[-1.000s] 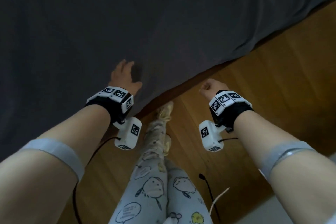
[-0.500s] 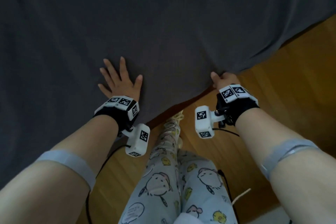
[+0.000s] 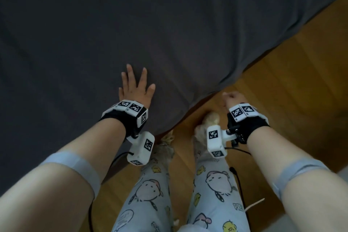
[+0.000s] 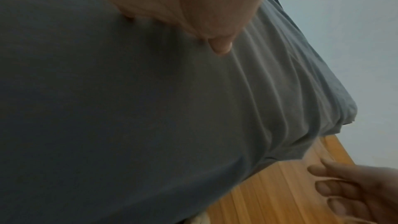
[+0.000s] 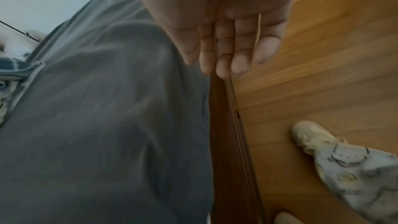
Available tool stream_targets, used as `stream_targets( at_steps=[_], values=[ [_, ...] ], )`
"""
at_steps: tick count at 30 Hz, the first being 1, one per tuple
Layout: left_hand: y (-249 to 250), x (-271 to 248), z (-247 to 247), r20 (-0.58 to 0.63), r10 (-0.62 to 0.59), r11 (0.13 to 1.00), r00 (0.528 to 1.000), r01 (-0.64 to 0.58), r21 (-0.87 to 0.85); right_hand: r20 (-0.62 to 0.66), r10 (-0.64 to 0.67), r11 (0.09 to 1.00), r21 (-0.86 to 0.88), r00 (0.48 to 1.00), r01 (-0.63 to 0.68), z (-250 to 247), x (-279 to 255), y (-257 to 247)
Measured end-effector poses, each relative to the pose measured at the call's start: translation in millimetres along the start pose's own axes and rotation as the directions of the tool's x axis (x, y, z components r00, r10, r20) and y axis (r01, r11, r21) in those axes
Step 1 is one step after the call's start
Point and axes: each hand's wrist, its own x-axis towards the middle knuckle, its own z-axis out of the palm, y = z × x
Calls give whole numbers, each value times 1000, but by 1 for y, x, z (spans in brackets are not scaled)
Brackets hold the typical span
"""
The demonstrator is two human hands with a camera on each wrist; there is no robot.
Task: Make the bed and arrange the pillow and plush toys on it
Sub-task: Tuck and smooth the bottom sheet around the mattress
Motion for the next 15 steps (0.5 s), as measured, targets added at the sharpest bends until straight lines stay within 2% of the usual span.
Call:
stream_targets(
  at_steps=[3, 7, 11, 15],
  values=[
    [38, 8, 6, 26, 6, 1000, 1000, -7, 20, -43, -18, 998, 61, 999, 21, -39, 26, -11],
    [86, 20, 14, 46, -9, 1000, 999, 9, -4, -12, -38, 993, 107, 999, 39, -85, 70, -38],
    [130, 30, 28, 1, -172, 984, 985, 172, -49, 21, -104, 993, 66, 994, 102, -121, 115, -57],
    [162, 31, 40, -62, -287, 949, 956, 275, -150, 124, -94, 992, 98, 988, 82, -149, 137, -67]
  ],
)
